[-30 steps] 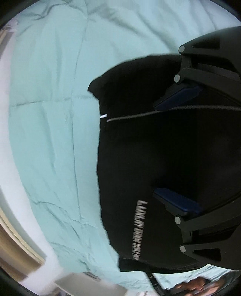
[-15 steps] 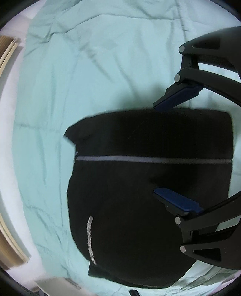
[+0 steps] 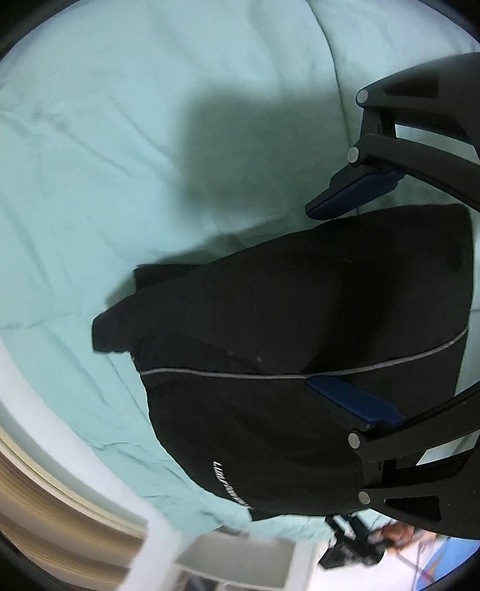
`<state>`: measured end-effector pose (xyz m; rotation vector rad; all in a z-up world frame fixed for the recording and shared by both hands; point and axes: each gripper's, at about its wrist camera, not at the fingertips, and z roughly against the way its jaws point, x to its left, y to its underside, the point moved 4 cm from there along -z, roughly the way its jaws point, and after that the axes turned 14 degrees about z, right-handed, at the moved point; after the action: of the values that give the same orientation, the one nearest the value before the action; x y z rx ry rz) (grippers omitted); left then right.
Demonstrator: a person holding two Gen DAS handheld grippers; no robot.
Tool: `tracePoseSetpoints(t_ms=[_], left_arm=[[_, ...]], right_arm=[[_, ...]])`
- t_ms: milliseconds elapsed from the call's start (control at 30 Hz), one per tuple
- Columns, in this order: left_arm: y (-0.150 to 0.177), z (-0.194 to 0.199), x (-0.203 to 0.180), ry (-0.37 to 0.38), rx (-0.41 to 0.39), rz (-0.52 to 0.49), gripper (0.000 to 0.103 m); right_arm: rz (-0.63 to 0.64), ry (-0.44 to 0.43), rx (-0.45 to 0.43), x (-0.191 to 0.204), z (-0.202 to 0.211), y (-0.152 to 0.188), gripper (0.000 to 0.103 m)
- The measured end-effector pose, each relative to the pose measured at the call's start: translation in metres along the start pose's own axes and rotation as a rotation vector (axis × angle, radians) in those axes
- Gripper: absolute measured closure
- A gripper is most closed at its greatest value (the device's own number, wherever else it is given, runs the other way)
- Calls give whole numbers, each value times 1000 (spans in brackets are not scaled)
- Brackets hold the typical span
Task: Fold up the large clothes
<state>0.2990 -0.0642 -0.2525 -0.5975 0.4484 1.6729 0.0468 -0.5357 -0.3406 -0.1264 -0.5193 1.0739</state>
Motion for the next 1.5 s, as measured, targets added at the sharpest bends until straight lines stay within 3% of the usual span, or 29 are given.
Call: tracePoseSetpoints(t_ms=[167,367,667,767,900,933,1000,1067,1100,1133,1167,1200,1233,1267,1367,1433,1500], left_arm=[[-4,-18,-1,38,41,13,27],[-4,-45,-1,99,115,24,19],[-6,-37,-8,1,123,-45,19],[-2,-48,-7,-8,177,-55,19],[-5,-75,-4,119,254,30,16],[-6,-84,-6,149,265,49,12],[-5,-96,-16,157,258,34,1],[-5,-101,-28,139,220,0,1],[-3,-100,-32,148,210,-10,2],[-1,-96,-36,153,193,-28,10],[2,-91,-39,151,173,-47,27],[4,-83,-41,153,155,-64,36],[5,-77,-42,159,139,-68,51],[7,-67,-42,184,122,-63,59],[17,-50,-54,203,84,-86,64],[25,-37,-69,205,50,-117,65],[34,-16,-90,255,22,-146,66]], right_arm=[[21,-34,19,-3,-19,-5,8],[37,-146,85,7,-56,-9,0],[31,-224,117,10,-78,-20,0],[48,-234,124,7,-79,-19,0],[55,-243,128,4,-80,-19,0],[58,-239,128,4,-80,-20,0],[62,-232,132,4,-82,-21,0],[70,-225,132,7,-84,-23,0],[80,-223,125,8,-83,-24,0],[94,-220,114,10,-81,-24,2],[111,-219,100,19,-77,-24,9],[122,-222,86,21,-73,-24,13],[130,-225,76,24,-67,-23,21],[139,-223,67,25,-61,-22,31],[183,-231,25,34,-40,-19,50],[202,-263,-9,44,-24,-19,56],[229,-285,-54,55,1,-19,59]])
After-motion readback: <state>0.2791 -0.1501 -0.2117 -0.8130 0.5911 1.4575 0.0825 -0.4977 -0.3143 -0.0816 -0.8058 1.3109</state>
